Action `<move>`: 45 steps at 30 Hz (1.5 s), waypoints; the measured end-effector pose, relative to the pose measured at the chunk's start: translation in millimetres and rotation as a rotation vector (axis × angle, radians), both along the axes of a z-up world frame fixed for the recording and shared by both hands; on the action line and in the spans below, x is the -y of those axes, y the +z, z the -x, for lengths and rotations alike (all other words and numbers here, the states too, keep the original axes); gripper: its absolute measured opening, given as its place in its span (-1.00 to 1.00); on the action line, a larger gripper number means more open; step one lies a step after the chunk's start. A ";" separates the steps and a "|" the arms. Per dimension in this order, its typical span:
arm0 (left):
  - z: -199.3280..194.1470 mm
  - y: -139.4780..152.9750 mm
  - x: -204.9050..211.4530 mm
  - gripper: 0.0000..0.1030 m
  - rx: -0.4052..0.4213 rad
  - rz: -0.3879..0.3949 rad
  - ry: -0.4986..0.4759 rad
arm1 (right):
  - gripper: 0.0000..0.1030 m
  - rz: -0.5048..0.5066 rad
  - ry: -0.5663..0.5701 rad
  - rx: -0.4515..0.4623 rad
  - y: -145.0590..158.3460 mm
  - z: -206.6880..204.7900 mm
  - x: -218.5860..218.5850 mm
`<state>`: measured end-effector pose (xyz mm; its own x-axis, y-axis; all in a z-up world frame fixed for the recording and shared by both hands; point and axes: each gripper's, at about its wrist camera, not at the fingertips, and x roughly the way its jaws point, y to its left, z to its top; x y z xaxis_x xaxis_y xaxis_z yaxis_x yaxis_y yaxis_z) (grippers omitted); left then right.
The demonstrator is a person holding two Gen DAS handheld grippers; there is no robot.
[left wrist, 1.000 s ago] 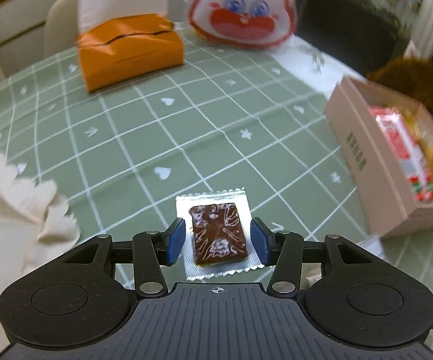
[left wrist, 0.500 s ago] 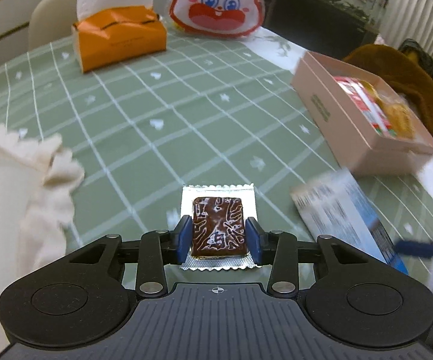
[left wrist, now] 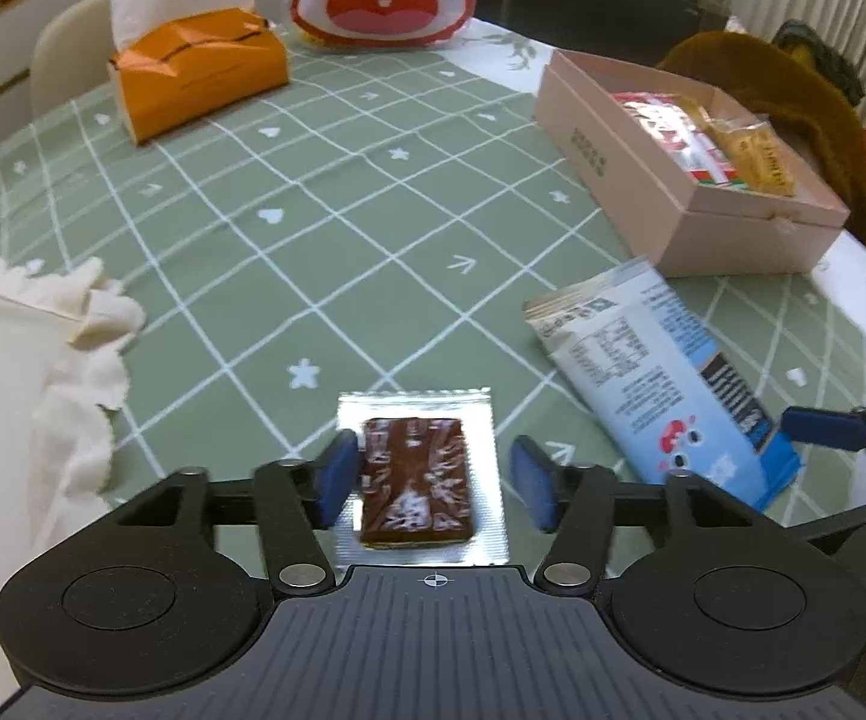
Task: Organize snacks
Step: 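Grasp the silver-wrapped chocolate wafer with the left tool while the right tool holds the blue bag, then carry the chocolate wafer and blue bag toward the pink box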
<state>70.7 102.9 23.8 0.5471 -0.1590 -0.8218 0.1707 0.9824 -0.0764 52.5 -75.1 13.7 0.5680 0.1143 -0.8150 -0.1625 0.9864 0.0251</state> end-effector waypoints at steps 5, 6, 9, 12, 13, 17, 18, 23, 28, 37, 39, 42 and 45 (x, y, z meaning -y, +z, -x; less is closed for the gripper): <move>2.7 -1.6 -0.3 0.34 0.014 -0.003 -0.045 | 1.00 0.003 0.000 -0.022 0.7 -3.4 -0.6; 3.1 -1.7 -0.8 0.34 0.016 -0.004 -0.049 | 1.00 0.003 0.000 -0.022 0.6 -3.3 -0.6; 2.2 -3.2 0.0 0.34 0.023 -0.046 -0.040 | 1.00 0.001 -0.001 -0.016 0.8 -2.3 -0.3; 1.5 -3.5 -0.9 0.37 0.028 -0.048 -0.045 | 1.00 0.000 -0.007 -0.013 0.9 -0.4 0.1; 1.5 -3.7 -1.1 0.37 0.028 -0.047 -0.051 | 1.00 0.001 -0.015 -0.016 1.2 0.3 0.1; 9.3 -4.1 -4.5 0.37 0.042 -0.021 -0.056 | 1.00 0.009 -0.001 -0.049 3.5 -1.9 -0.6; 12.9 -4.6 -4.5 0.36 0.049 -0.016 -0.056 | 1.00 0.012 0.010 -0.069 4.5 -5.8 -0.4; 25.2 -4.4 -8.3 -0.03 0.088 -0.015 -0.025 | 1.00 0.022 0.037 -0.120 6.6 -25.7 -2.5; 30.5 -1.3 -16.3 -0.16 0.061 0.052 -0.020 | 1.00 0.027 0.033 -0.128 5.9 -42.1 -10.1; 49.3 1.1 -20.7 -0.16 0.035 0.105 -0.018 | 0.66 0.028 0.083 -0.129 15.2 -26.8 -16.7; 53.7 1.1 -20.5 -0.16 0.028 0.123 -0.021 | 0.65 0.023 0.080 -0.138 17.3 -16.5 -12.3; 60.5 1.8 -17.7 -0.16 0.012 0.141 -0.018 | 0.65 0.022 0.064 -0.149 18.4 2.2 -2.2; 65.1 3.0 -11.3 -0.16 -0.006 0.143 -0.029 | 0.65 0.022 0.041 -0.152 18.3 16.5 7.5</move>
